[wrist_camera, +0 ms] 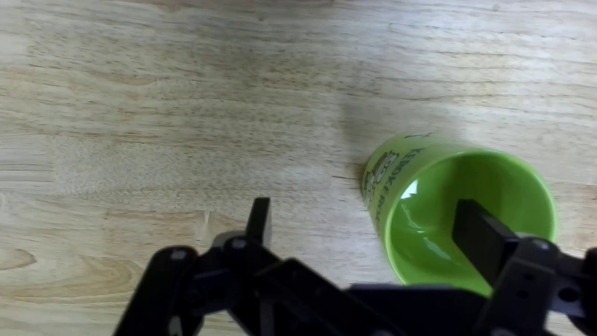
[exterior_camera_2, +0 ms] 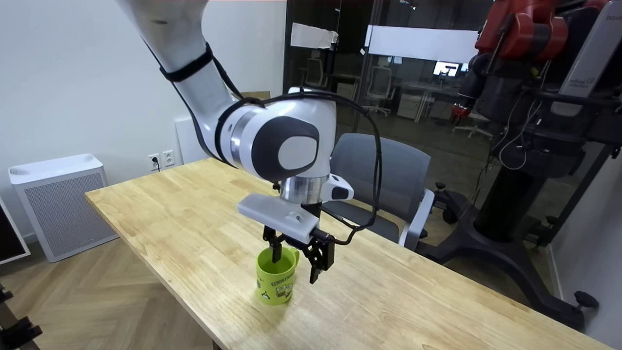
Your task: Move the mug forward slightly
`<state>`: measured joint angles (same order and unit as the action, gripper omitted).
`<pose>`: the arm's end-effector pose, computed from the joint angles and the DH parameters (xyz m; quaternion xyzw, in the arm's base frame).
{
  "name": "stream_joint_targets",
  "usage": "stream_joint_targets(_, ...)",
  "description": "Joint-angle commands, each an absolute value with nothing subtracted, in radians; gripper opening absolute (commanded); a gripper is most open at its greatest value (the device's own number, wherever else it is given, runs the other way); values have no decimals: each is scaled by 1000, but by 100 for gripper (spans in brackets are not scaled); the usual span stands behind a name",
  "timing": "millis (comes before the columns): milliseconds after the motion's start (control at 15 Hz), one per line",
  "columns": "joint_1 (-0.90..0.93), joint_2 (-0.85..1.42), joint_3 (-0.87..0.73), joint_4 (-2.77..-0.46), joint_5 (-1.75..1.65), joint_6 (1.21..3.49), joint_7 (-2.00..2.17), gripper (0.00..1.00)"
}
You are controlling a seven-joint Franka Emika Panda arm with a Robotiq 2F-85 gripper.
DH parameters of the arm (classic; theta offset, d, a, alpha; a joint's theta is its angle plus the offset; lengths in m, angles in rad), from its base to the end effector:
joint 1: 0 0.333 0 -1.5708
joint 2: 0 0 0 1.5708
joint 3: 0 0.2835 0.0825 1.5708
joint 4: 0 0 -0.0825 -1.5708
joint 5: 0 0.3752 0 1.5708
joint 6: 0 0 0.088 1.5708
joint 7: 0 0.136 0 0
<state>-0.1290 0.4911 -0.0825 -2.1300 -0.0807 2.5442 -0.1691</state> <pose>0.5295 -0.1172 0.1182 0.9983 0.0171 -0.0452 0.0330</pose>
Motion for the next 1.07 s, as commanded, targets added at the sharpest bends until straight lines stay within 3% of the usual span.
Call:
stream_joint_targets(0,-120,535,-79,-2101,-85,2576,-148,100)
stream_joint_targets(200,-125,561,-67,-2090,-76,2582,-162,100)
stream_joint_targets(267,-128,566,-62,-2090,-73,2587,-166,75)
stream_joint_targets(400,-131,573,-56,-2089,-70,2594,-173,67)
stream_joint_targets(1000,-128,581,-51,-2088,-83,2593,-188,3)
